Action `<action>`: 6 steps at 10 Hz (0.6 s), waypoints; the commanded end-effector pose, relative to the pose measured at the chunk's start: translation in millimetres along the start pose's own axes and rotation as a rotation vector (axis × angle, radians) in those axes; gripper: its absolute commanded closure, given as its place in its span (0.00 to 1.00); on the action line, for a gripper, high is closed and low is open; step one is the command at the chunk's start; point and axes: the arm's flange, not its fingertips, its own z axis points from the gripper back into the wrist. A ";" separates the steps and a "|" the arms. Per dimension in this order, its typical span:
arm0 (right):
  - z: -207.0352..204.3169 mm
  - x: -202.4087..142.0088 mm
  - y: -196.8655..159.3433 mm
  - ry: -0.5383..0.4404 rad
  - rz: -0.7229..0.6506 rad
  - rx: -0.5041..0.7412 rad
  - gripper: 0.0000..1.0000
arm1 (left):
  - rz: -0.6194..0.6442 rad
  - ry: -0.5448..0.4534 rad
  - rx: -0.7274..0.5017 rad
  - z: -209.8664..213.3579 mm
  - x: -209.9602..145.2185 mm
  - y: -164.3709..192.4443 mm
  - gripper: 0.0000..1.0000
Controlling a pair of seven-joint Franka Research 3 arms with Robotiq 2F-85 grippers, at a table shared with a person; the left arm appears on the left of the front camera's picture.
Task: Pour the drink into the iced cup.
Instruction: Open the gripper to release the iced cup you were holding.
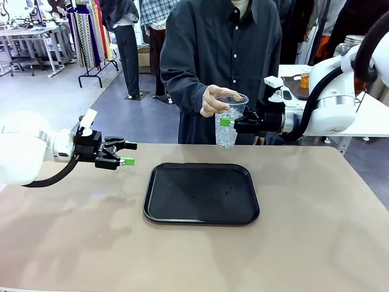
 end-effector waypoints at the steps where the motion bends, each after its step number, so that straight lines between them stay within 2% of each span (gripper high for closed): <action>1: 6.2 1.8 1.4 -0.011 -0.013 -0.004 0.09 | 0.009 0.005 0.003 -0.4 2.1 0.8 0.00; 2: 14.7 1.5 1.8 -0.011 -0.026 -0.017 0.00 | 0.009 0.005 0.003 -0.4 2.1 0.8 0.00; 6: 59.3 -4.5 8.6 -0.018 -0.033 -0.086 0.00 | 0.009 0.005 0.003 -0.4 2.1 0.8 0.00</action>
